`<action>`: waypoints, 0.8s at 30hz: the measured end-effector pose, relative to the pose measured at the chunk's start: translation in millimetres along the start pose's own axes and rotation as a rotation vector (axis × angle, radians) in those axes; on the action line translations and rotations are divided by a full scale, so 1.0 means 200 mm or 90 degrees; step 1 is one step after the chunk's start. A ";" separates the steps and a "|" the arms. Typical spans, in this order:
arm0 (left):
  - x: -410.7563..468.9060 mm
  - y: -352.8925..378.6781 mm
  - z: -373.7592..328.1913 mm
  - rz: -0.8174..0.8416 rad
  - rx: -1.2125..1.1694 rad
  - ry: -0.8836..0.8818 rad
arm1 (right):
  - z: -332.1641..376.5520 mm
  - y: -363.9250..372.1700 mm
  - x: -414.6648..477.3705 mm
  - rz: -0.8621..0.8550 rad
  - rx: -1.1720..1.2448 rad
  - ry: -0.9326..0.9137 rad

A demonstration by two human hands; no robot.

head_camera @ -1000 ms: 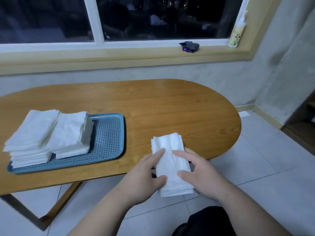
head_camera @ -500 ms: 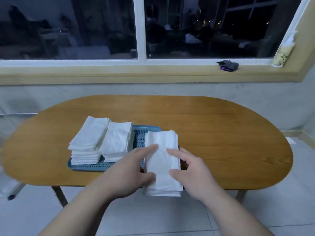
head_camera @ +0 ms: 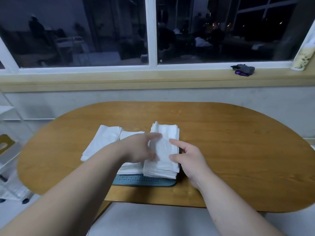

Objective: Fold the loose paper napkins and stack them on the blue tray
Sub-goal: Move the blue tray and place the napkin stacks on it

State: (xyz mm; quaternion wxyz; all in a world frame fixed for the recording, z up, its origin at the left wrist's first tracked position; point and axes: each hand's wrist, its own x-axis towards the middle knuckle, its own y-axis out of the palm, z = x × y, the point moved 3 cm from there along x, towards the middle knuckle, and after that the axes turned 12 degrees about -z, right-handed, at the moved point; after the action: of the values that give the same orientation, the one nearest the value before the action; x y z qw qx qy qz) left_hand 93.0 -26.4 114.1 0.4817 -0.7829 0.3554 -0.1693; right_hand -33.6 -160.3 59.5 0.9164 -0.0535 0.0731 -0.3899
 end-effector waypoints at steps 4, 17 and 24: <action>0.08 0.02 0.02 0.020 0.023 -0.026 | 0.00 0.04 0.07 0.016 -0.026 0.005; 0.15 0.12 0.06 -0.039 0.293 0.033 | -0.06 0.13 0.15 0.019 -0.199 -0.075; 0.14 0.16 0.11 -0.086 0.207 0.044 | -0.01 0.10 0.15 0.017 -0.498 -0.279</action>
State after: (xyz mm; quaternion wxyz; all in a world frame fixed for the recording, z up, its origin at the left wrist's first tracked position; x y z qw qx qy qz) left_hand 111.5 -41.9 73.1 0.5771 -0.7105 0.2863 -0.2832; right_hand 1.6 -168.6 52.5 0.8260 -0.4766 0.0200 -0.3003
